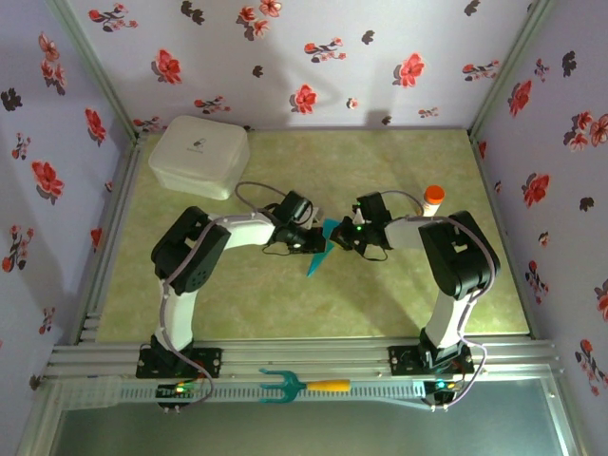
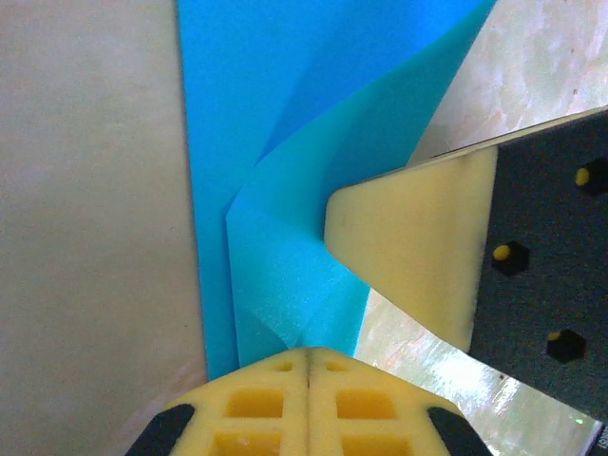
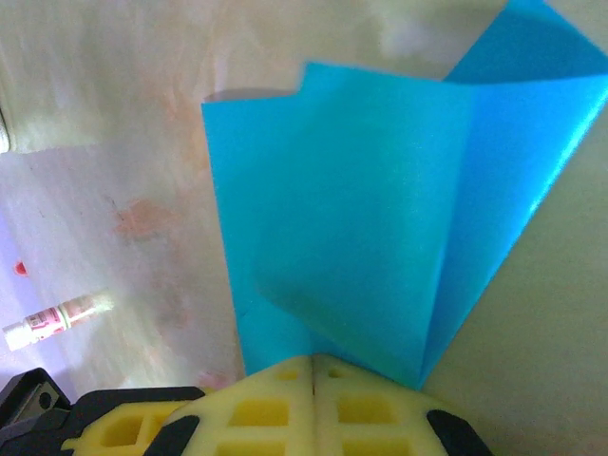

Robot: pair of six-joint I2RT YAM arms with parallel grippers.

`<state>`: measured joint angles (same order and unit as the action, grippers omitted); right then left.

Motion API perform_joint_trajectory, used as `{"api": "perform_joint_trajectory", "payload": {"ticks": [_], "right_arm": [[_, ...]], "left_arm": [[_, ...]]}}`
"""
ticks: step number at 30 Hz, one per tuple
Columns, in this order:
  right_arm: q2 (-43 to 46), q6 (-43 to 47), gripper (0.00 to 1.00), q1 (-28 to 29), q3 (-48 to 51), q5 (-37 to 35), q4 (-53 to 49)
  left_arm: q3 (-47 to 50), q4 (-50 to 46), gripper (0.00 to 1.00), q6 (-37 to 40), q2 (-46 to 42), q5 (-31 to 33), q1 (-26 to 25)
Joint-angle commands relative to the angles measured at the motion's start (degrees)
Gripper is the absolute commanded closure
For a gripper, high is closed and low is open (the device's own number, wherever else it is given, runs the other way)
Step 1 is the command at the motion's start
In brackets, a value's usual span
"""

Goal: Fold a paper plane with a square sheet of paper (pick it up from the middle)
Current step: Fold the wing for the fifth time at the center of the table.

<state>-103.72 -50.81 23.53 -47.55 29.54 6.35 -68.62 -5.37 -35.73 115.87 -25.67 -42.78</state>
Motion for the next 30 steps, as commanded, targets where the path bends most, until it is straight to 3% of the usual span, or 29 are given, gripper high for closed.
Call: {"api": "perform_joint_trajectory", "payload": {"ticks": [1, 7, 13, 22, 30], "right_arm": [[2.7, 2.8, 0.92, -1.5, 0.9, -2.4, -5.3], [6.6, 5.5, 0.92, -2.0, -0.9, 0.4, -5.9], [4.3, 5.1, 0.94, 0.4, -1.2, 2.2, -4.2], [-0.4, 7.9, 0.95, 0.1, -3.3, -5.3, -10.1], [-1.8, 6.3, 0.94, -4.3, -5.5, -5.8, -11.0]], "left_arm": [[3.5, -7.5, 1.0, 3.3, 0.9, 2.8, 0.0], [5.9, -7.3, 1.0, 4.9, 0.4, 1.4, 0.0], [4.7, -7.3, 1.0, 4.6, 0.6, 1.5, 0.0], [4.5, -7.6, 1.0, 4.6, 0.7, 1.5, 0.0], [5.0, -7.3, 1.0, 4.5, 1.0, 1.1, 0.0]]}}
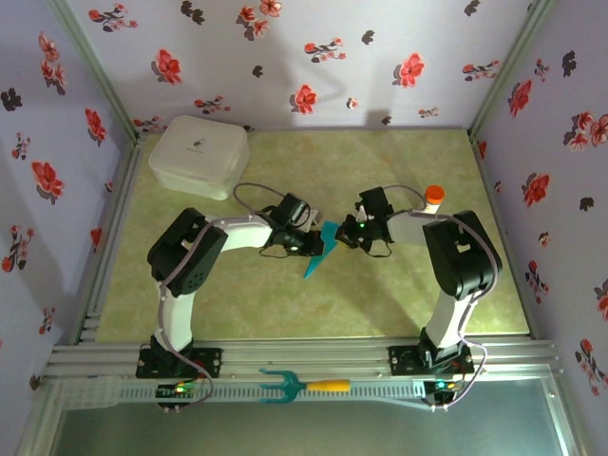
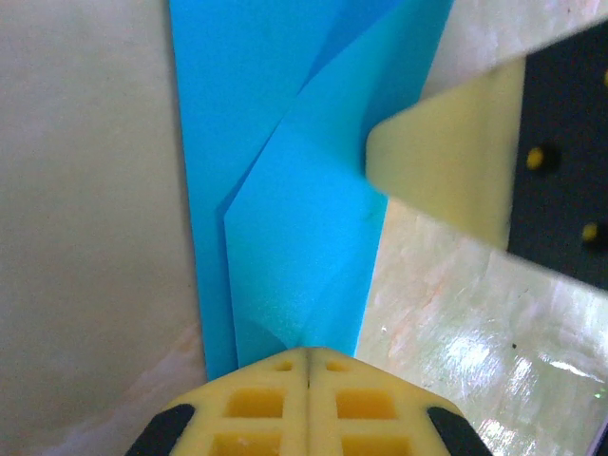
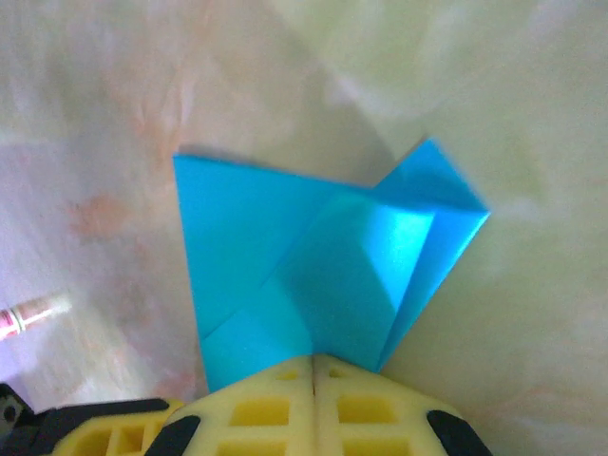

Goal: Fold a paper plane with a square sheet of paper (pick it up from the middle)
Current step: Fold the wing for the fifth time at the center of the table.

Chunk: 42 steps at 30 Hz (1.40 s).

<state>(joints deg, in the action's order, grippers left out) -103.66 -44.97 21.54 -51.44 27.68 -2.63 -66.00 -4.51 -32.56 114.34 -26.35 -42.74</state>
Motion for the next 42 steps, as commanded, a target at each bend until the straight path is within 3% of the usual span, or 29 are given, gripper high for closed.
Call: {"api": "perform_joint_trajectory", "payload": {"ticks": [1, 15, 25, 29, 33, 42], "right_arm": [[-2.1, 0.4, 0.94, -2.9, -1.6, -3.4, -1.1], [-4.2, -1.0, 0.94, -8.2, -5.3, -6.8, -1.7], [5.4, 2.3, 0.9, -7.0, -3.5, -3.5, -1.8], [3.9, 1.7, 0.9, -3.7, -2.7, 2.0, 0.3], [1.6, 1.4, 0.92, -0.3, -2.4, 2.9, 1.8], [-4.8, 2.8, 0.92, -2.5, -3.7, -0.1, -0.6]], "left_arm": [[2.4, -8.1, 1.0, 1.4, 2.6, 1.5, -0.1], [2.5, -7.7, 1.0, 1.3, 3.0, 1.1, -0.4], [2.3, -7.8, 1.0, 1.2, 2.6, 1.3, -0.5], [2.5, -7.4, 1.0, 0.9, 2.2, 1.7, -0.5], [2.2, -7.5, 1.0, 0.8, 1.9, 1.9, -0.5], [1.8, -7.8, 1.0, 0.8, 2.0, 1.7, -0.5]]}}
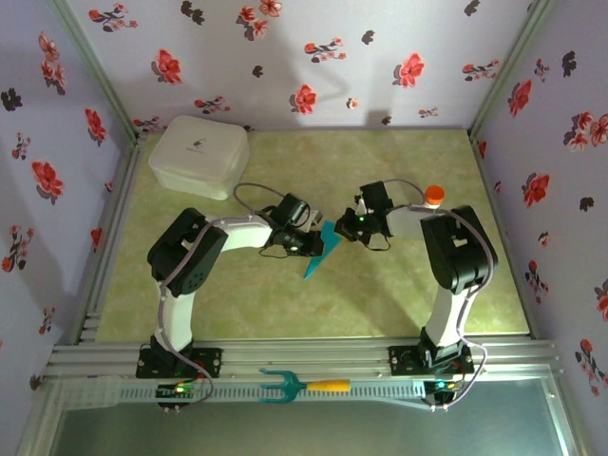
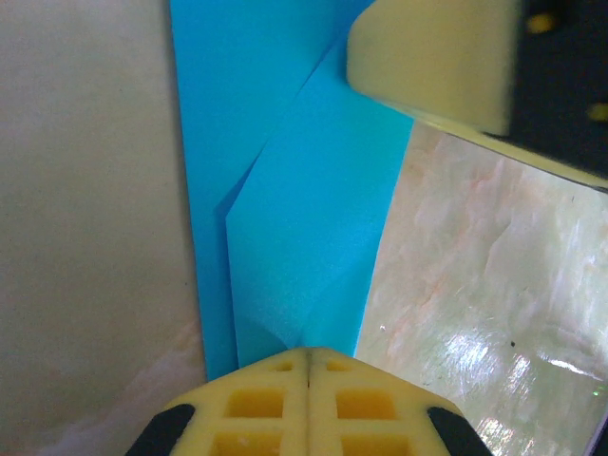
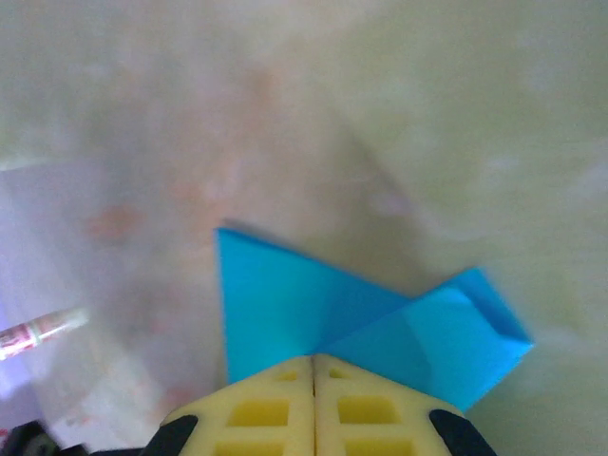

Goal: Fold a paper plane with a square sheet of paper (pick it up from the middle)
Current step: Fold the wing for the fifth time at the center of the table.

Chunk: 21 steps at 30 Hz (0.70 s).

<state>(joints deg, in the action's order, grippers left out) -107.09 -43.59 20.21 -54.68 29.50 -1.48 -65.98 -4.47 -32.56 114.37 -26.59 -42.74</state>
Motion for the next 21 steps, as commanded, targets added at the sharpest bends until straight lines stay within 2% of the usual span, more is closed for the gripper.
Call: {"api": "perform_joint_trajectory", "payload": {"ticks": [1, 9, 13, 21], "right_arm": [[-1.4, 1.7, 0.92, -1.8, -0.5, -2.4, -1.8], [-0.3, -0.1, 0.91, -7.2, -0.4, -1.0, 0.3], [4.2, -0.3, 0.9, -6.6, 1.2, -0.6, 1.8], [6.4, -2.5, 0.9, -1.8, 4.5, 0.6, 4.6]], "left_arm": [[1.8, -7.8, 1.0, 0.7, 1.9, 2.0, -0.5], [1.8, -7.6, 1.0, 0.8, 1.9, 1.7, -0.5], [1.8, -7.5, 1.0, 0.6, 1.2, 1.7, -0.5], [0.9, -7.4, 1.0, 0.1, 1.2, 1.6, -0.5]]}}
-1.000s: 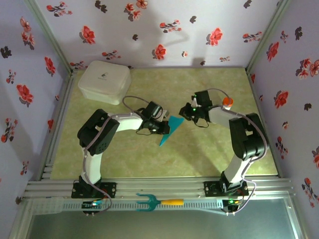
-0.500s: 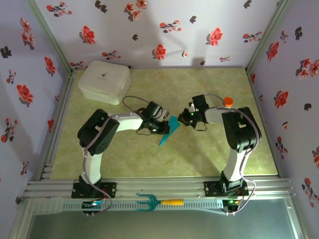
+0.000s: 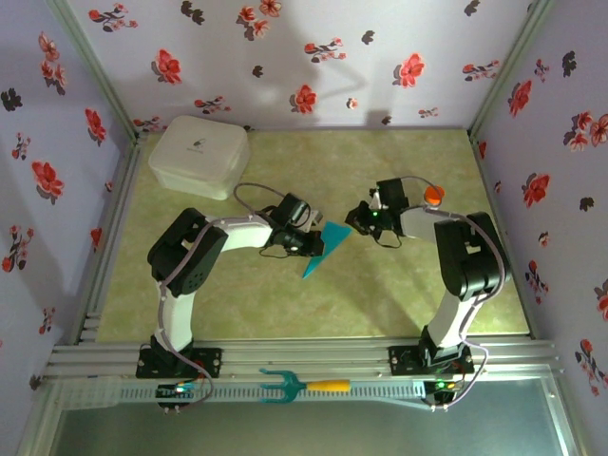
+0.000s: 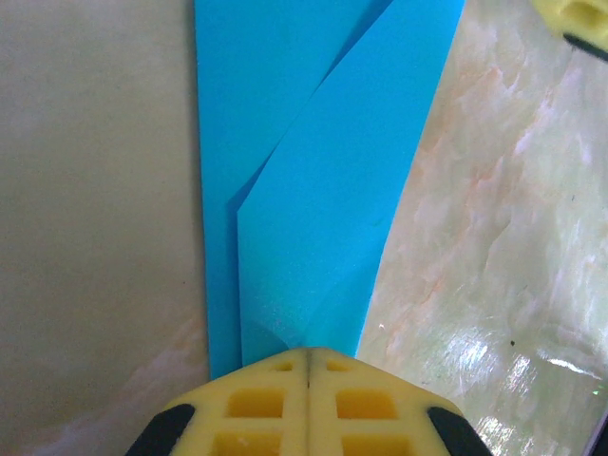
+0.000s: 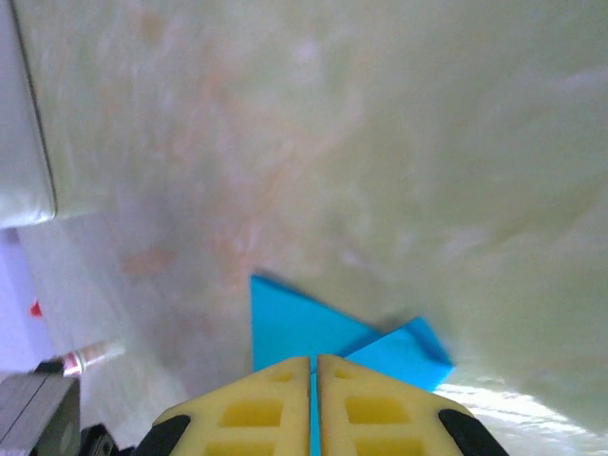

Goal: Fold a paper plane with a square sheet of paper (pick it up from the middle)
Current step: Fold the wing for the fifth time at the center of the table.

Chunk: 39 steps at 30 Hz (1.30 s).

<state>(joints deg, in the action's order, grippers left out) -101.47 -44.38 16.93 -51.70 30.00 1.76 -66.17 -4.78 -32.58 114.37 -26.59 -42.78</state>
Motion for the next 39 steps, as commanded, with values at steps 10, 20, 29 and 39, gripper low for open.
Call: {"api": "perform_joint_trajectory", "payload": {"ticks": [10, 20, 29, 39], "right_arm": [[-2.5, -0.9, 0.99, 3.2, 4.0, -3.7, -1.3], [-3.6, -0.2, 1.0, 3.2, 3.8, -4.7, -3.1], [-3.2, -1.0, 1.0, 3.2, 4.4, -4.9, -2.5], [-3.6, -1.5, 1.0, 3.2, 5.4, -4.4, -1.3]], "left_arm": [[0.0, -7.3, 1.0, -0.4, -0.1, 0.9, -0.5], [-7.1, -9.1, 1.0, -0.6, -3.8, -3.1, -1.0], [-10.3, -7.6, 1.0, -2.4, 1.8, -7.4, -3.0], [-9.5, -9.8, 1.0, -1.0, 3.2, -1.2, -3.3]]}}
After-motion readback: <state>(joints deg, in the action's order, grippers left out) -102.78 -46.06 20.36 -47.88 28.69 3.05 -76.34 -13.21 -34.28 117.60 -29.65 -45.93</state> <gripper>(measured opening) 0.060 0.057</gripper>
